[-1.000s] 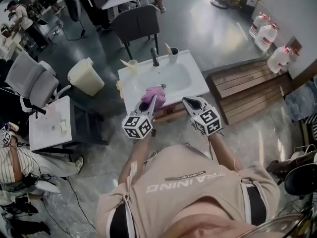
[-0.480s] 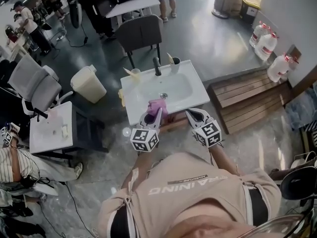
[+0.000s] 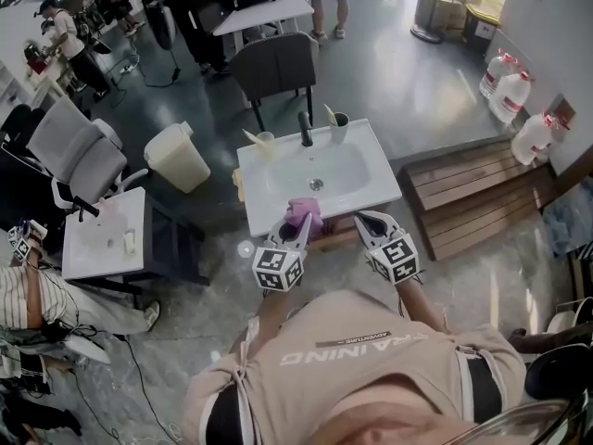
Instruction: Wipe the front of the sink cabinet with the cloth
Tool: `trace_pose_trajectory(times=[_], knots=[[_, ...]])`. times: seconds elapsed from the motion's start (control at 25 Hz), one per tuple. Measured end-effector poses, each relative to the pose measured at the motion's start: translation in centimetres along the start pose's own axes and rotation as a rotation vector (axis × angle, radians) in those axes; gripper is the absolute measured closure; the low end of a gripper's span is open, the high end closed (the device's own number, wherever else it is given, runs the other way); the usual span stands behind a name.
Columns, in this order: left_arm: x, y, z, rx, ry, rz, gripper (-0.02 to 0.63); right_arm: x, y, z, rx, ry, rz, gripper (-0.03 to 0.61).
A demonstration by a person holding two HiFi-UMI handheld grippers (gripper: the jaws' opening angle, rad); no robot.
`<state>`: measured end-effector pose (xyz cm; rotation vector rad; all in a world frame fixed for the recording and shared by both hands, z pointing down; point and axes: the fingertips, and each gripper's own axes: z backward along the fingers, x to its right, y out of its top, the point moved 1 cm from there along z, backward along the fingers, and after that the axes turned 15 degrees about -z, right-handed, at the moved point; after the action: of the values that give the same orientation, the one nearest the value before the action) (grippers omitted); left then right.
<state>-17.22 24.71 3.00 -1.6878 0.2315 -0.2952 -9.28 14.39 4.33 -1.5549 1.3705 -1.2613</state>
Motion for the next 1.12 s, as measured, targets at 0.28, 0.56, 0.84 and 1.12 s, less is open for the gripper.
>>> trace_pose_trajectory(times=[0.28, 0.56, 0.84, 1.12], knots=[[-0.2, -0.3, -0.3, -0.003, 0.01, 0.017, 0.574, 0.6, 0.0, -0.2, 0.007, 0.006, -0.019, 0.566], [0.1, -0.2, -0.7, 0.016, 0.016, 0.036, 0.574, 0.5, -0.3, -0.2, 0.0, 0.02, -0.012, 0.566], [-0.1, -0.8, -0.8, 0.022, 0.031, 0.053, 0.574, 0.7, -0.6, -0.2, -0.003, 0.026, -0.002, 0.566], [0.4, -0.1, -1.0, 0.032, 0.016, 0.075, 0.574, 0.3, 0.7, -0.1, 0.029, 0.028, 0.002, 0.567]])
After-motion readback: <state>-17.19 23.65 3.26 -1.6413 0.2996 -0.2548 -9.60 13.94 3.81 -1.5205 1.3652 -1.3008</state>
